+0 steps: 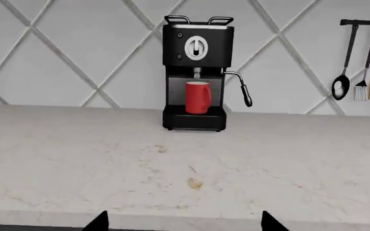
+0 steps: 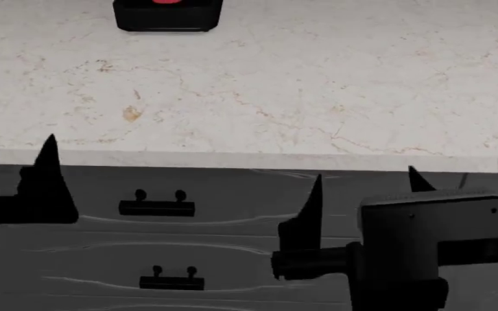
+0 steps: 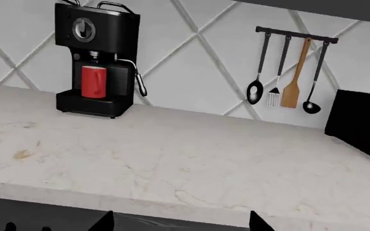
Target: Pick the mug from under the coffee machine dispenser and place it on the counter.
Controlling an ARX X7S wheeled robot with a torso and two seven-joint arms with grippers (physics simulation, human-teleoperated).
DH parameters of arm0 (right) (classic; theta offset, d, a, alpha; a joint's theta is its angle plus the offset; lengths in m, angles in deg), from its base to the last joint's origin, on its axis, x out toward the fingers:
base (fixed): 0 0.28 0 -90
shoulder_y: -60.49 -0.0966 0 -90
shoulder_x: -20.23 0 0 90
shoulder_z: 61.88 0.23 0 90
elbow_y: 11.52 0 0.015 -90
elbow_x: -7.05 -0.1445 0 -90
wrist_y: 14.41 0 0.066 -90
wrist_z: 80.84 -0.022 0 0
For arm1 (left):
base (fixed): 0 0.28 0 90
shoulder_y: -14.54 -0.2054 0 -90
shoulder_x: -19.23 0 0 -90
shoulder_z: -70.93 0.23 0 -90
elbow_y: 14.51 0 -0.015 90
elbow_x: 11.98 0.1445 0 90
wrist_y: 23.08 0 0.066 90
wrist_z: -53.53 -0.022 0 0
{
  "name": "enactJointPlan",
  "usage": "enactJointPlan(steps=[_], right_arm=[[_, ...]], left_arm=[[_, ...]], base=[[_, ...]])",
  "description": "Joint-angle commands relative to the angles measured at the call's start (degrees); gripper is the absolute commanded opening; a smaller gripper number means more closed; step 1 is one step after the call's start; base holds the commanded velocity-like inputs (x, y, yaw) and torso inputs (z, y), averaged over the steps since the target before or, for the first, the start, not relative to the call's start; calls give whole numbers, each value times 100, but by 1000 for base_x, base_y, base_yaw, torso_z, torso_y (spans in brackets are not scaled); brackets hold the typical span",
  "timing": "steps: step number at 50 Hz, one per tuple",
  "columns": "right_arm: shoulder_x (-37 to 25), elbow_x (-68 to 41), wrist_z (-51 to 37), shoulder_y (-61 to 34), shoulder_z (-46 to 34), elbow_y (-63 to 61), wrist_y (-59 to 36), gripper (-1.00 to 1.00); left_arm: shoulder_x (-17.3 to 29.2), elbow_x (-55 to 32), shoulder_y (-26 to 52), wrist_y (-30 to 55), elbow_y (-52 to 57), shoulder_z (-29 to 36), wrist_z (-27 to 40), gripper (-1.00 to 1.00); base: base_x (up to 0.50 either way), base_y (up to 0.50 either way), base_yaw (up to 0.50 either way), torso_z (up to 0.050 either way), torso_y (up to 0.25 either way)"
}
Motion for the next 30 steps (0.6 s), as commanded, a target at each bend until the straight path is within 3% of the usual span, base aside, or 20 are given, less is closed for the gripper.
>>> enactJointPlan(steps=[1, 3, 4, 12, 13, 14, 16, 18, 20, 22, 25, 30], right_arm=[[-180, -430, 207, -2138, 207, -823, -2564, 100], [-191, -399, 192, -2061, 210, -743, -2326, 100], [-209, -311, 194, -1438, 143, -534, -1617, 100], [-209, -311, 194, -1438, 143, -534, -1617, 100], [-235, -316, 201, -1448, 99, -556, -1614, 100], [-231, -311, 178, -1484, 66, -576, -1654, 100], [-215, -323, 170, -1506, 32, -573, -1689, 100], [-203, -328, 148, -1524, 24, -596, -1741, 100], [-284, -244, 32, -1565, -121, -636, -1826, 100], [-249, -238, -21, -1569, -128, -700, -1921, 100], [-252, -205, -61, -1547, -94, -614, -1863, 100], [-304, -180, -100, -1653, -188, -541, -1893, 100]], left_arm=[[331, -3301, 2433, 1960, -222, -601, 2623, 100], [353, -4207, 2451, 1943, -197, -868, 3213, 100], [449, -4055, 1894, 1540, 53, -740, 2933, 100], [517, -4069, 1855, 1412, 22, -660, 2950, 100], [344, -4651, 1959, 1502, -155, -1295, 3125, 100], [917, -3791, 1864, 889, 227, -573, 2985, 100], [759, -3918, 1808, 956, -83, -1115, 3095, 100], [1075, -3224, 1651, 440, 94, -938, 3095, 100], [1142, -3085, 1473, 250, 326, -1351, 3312, 100], [916, -3253, 1357, 91, 409, -2027, 3542, 100], [1087, -2503, 1178, -400, 903, -1701, 3705, 100], [1116, -2229, 1064, -629, 1208, -1739, 3898, 100]], base=[[0, 0, 0, 0, 0], [0, 0, 0, 0, 0], [0, 0, 0, 0, 0], [0, 0, 0, 0, 0], [0, 0, 0, 0, 0], [0, 0, 0, 0, 0], [0, 0, 0, 0, 0], [0, 0, 0, 0, 0], [0, 0, 0, 0, 0], [0, 0, 0, 0, 0], [0, 0, 0, 0, 0], [0, 0, 0, 0, 0]])
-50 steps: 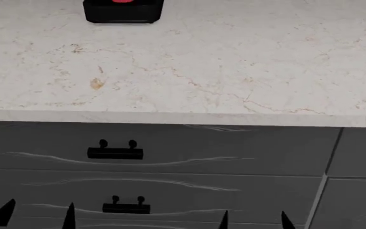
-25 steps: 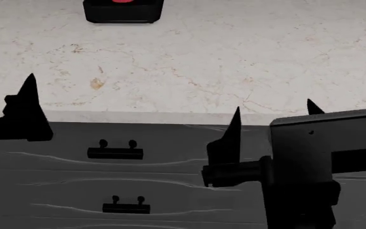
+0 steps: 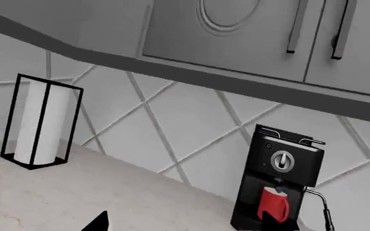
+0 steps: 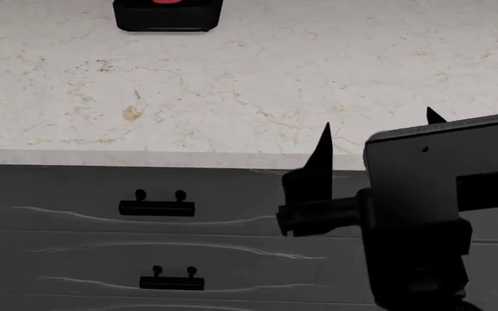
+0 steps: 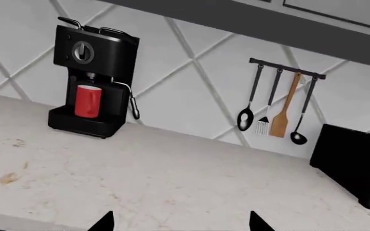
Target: Pick the mug from under the coffee machine dispenser and place it on the counter.
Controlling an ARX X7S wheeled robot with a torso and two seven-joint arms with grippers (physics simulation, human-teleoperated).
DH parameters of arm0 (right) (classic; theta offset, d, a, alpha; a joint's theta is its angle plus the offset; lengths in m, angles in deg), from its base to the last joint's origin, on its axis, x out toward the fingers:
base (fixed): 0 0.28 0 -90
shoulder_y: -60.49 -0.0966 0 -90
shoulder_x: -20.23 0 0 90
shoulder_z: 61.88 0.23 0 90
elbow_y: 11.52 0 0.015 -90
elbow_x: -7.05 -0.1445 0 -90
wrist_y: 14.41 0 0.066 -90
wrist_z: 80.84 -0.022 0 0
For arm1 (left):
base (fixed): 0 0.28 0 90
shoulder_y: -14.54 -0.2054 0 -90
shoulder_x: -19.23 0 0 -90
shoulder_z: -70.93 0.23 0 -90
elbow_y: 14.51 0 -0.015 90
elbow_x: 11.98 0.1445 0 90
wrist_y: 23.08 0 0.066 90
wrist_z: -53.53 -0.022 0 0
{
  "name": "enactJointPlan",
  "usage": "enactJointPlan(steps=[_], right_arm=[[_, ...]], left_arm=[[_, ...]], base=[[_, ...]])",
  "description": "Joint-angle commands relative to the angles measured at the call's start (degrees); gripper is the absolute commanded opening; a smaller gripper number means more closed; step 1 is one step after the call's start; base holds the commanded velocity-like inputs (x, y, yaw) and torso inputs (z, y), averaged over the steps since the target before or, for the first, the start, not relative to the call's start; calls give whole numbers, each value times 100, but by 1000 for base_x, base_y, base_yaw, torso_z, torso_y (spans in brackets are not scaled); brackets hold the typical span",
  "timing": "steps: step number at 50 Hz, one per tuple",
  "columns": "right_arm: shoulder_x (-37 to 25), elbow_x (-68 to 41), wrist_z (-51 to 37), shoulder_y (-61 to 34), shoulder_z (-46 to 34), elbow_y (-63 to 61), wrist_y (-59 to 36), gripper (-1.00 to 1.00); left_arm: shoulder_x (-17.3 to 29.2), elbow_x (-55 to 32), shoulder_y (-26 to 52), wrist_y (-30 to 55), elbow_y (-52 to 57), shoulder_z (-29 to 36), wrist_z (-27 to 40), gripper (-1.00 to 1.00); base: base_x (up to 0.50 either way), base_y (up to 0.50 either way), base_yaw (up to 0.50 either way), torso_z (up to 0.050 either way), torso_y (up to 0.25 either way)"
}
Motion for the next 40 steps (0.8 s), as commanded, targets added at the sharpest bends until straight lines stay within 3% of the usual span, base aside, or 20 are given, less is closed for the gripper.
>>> enactJointPlan(steps=[1, 26, 29, 40], right_arm=[[-75, 47, -110, -187, -142, 31, -137, 100], [-109, -13, -142, -343, -99, 39, -193, 100], [31, -110, -69, -215, 252, -136, -167, 100], [-61, -137, -67, -187, 141, -122, -104, 100]], left_arm=[[240, 659, -276, -765, 672, -289, 615, 100], [474, 689, -289, -930, 611, 90, 622, 100], [491, 641, -281, -913, 610, 88, 624, 100], [529, 609, -298, -964, 606, 120, 656, 100]], base=[[113, 156, 0, 0, 0], [418, 263, 0, 0, 0], [430, 0, 0, 0, 0], [263, 0, 0, 0, 0]])
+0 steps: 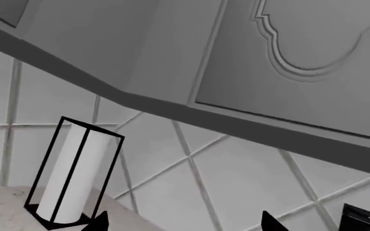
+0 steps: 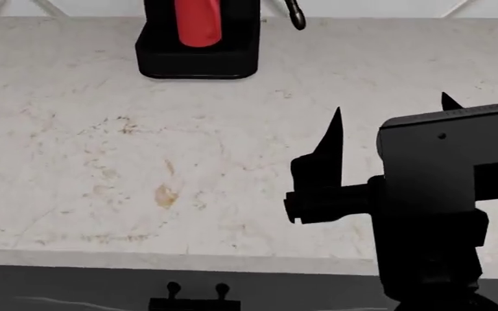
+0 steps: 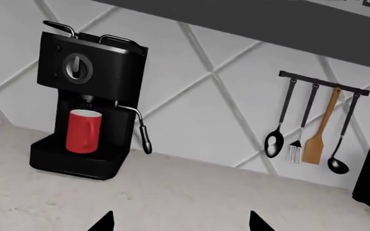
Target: Pick the mug from under the coffee machine dispenser and place it on the counter.
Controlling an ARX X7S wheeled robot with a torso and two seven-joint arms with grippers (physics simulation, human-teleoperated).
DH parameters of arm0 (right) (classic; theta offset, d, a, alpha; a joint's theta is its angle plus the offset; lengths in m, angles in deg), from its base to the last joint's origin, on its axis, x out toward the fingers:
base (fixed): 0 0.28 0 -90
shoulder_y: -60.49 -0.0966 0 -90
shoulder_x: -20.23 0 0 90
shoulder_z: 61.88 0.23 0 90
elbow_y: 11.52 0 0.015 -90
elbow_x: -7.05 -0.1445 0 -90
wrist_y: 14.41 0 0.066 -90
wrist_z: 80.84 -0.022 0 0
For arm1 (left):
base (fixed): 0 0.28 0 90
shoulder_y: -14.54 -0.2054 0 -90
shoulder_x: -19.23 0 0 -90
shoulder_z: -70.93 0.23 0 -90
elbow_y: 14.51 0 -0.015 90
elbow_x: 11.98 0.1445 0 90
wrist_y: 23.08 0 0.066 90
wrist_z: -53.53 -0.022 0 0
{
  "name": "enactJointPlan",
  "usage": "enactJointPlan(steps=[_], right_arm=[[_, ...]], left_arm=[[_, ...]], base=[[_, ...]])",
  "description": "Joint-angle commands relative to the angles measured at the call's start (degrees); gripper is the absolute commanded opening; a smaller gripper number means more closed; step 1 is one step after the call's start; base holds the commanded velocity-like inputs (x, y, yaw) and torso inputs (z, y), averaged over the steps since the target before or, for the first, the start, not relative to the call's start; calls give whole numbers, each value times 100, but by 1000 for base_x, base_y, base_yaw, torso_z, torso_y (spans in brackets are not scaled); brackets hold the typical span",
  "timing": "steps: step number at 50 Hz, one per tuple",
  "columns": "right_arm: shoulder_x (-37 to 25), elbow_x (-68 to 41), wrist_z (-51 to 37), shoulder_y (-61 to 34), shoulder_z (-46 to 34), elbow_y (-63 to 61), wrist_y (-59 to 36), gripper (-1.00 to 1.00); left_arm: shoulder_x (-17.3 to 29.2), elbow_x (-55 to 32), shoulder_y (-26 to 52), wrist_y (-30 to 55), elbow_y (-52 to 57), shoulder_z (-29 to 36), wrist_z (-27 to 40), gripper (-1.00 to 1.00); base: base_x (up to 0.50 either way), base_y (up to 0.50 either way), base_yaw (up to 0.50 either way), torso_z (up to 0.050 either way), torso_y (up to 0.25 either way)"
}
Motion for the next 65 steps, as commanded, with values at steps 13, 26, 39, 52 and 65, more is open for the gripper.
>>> enactJointPlan(steps=[13, 26, 39, 52, 65], right_arm=[[-64, -45, -31, 63, -1, 8, 118, 100], [-69, -58, -99, 55, -25, -12, 75, 100], [87, -352, 148, -112, 223, -12, -147, 100], [-4, -369, 159, -125, 50, 85, 0, 100], [780, -2152, 600, -914, 1289, 663, -1104, 100]], left_arm=[[100, -59, -18, -89, -34, 108, 69, 100], [128, -129, -25, -114, -54, 108, 123, 100], [159, -231, 0, -105, -67, 93, 188, 100], [192, -222, -29, -183, -103, 152, 205, 100], [220, -275, -40, -220, -112, 158, 242, 100]], base=[[500, 52, 0, 0, 1], [403, 294, 0, 0, 1], [71, 145, 0, 0, 1], [246, 18, 0, 0, 0], [37, 1, 0, 0, 0]])
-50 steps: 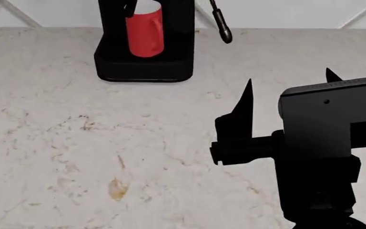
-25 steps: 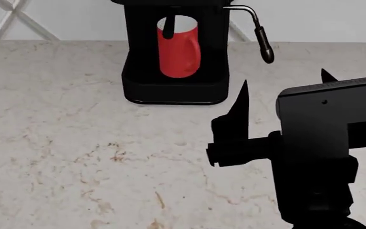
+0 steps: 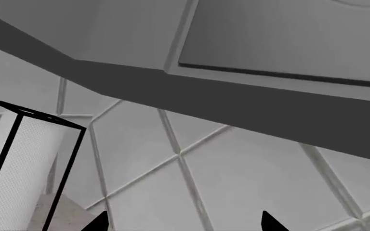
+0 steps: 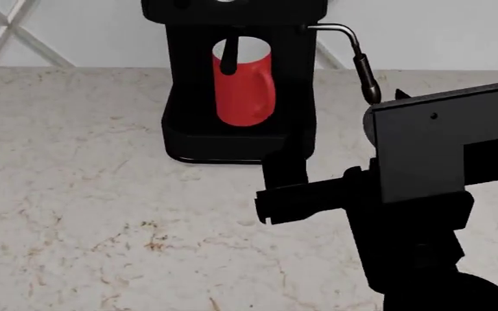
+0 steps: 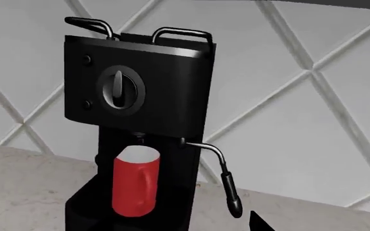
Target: Pick the mug from under the coffee machine dispenser and place it on the counter.
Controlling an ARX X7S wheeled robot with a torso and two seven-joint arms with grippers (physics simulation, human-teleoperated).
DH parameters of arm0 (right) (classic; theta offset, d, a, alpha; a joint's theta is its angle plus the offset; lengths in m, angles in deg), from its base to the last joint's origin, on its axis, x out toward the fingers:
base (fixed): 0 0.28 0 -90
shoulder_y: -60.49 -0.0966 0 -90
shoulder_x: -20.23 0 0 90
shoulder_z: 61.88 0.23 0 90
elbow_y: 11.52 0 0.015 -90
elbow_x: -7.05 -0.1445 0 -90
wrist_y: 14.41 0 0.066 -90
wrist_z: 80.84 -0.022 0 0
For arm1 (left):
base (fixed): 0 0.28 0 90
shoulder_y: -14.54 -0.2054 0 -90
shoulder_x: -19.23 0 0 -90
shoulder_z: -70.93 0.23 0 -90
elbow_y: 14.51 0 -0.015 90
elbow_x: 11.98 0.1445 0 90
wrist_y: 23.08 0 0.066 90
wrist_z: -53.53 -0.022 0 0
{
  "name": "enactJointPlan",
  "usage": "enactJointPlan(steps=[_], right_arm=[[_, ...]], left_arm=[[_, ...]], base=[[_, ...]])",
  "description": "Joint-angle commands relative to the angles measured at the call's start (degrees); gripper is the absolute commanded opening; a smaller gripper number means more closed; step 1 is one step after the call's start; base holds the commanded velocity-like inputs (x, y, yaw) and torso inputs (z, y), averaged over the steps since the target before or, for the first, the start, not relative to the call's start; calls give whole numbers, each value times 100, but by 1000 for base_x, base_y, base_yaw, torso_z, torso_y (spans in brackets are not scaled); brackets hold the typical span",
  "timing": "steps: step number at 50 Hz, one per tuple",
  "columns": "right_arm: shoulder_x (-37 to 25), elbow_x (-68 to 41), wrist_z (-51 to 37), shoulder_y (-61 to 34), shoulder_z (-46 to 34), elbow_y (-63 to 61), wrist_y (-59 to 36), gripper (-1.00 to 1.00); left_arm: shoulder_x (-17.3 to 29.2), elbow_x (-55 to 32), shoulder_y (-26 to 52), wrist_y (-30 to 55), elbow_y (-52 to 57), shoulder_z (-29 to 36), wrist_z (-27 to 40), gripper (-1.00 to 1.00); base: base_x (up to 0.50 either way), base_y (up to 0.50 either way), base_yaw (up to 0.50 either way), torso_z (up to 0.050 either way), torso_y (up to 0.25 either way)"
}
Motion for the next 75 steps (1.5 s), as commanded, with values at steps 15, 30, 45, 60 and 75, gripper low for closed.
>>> enactJointPlan(steps=[15, 30, 45, 60, 75], right_arm=[[-22, -2652, -410, -991, -55, 2125, -153, 100], [-120, -1883, 284, -1221, -852, 3835, 1306, 100], [-188, -1593, 326, -1283, -944, 4443, 1769, 100], [-122, -1268, 705, -1760, -1383, 5336, 2324, 100], [8, -916, 1128, -2115, -1646, 6677, 3143, 100]], left_arm=[[61, -55, -10, -60, -55, 61, 71, 100], [93, -146, 8, -57, -63, 50, 133, 100], [123, -193, 7, -80, -70, 66, 185, 100], [148, -243, 18, -107, -84, 69, 237, 100], [160, -231, -18, -209, -131, 76, 242, 100]], base=[[0, 0, 0, 0, 0], [0, 0, 0, 0, 0], [0, 0, 0, 0, 0], [0, 0, 0, 0, 1], [0, 0, 0, 0, 0]])
